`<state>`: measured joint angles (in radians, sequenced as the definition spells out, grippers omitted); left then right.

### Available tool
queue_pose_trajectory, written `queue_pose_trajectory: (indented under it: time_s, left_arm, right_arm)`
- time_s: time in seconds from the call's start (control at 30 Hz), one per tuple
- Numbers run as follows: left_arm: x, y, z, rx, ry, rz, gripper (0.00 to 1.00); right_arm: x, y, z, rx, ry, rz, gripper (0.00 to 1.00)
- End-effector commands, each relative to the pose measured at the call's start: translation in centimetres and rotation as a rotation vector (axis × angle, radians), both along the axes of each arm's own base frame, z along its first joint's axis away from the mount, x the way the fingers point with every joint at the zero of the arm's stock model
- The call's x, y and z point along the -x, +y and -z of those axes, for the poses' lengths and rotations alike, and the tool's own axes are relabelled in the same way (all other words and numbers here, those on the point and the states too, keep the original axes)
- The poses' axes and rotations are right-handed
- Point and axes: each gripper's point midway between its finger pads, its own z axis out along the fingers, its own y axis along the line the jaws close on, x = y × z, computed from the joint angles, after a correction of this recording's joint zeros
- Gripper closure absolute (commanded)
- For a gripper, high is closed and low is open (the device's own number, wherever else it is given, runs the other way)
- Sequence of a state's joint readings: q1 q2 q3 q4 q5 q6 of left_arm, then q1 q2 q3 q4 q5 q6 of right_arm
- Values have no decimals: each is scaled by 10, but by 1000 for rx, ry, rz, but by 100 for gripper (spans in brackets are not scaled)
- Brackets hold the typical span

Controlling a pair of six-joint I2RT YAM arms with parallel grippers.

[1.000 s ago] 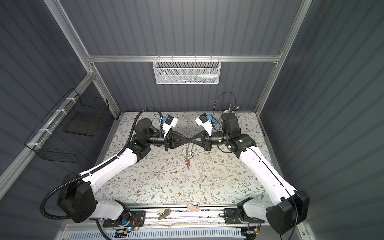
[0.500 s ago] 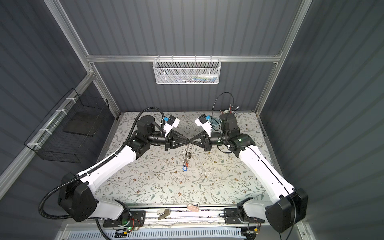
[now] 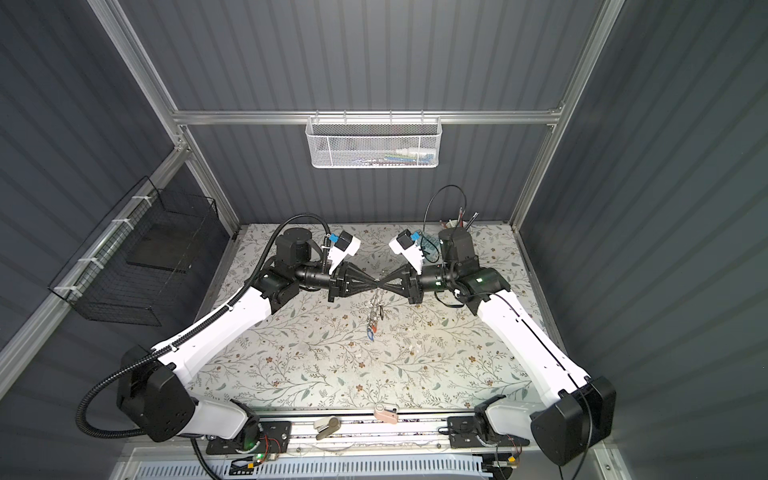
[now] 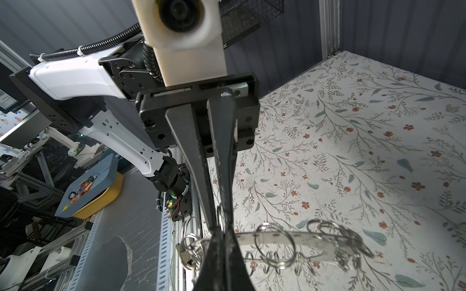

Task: Put the keys on the keyring

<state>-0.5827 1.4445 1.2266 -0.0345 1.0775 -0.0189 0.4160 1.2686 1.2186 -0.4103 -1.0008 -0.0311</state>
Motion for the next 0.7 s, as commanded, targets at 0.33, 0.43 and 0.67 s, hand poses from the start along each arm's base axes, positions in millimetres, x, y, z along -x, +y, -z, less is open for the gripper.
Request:
queue_pose_trajectory:
  time_s: [0.33, 0.43, 0.67]
  left_arm:
    - [0, 3, -17, 72, -51, -32, 100]
    - [0, 5, -22, 111, -68, -56, 100]
    - [3, 8, -25, 167, -76, -70, 100]
  right_arm:
    - [-2, -5, -25, -65, -45, 26, 60]
    - [-9, -14, -32, -90, -50, 76, 52]
    - [-25, -29, -30, -105, -30, 181, 50]
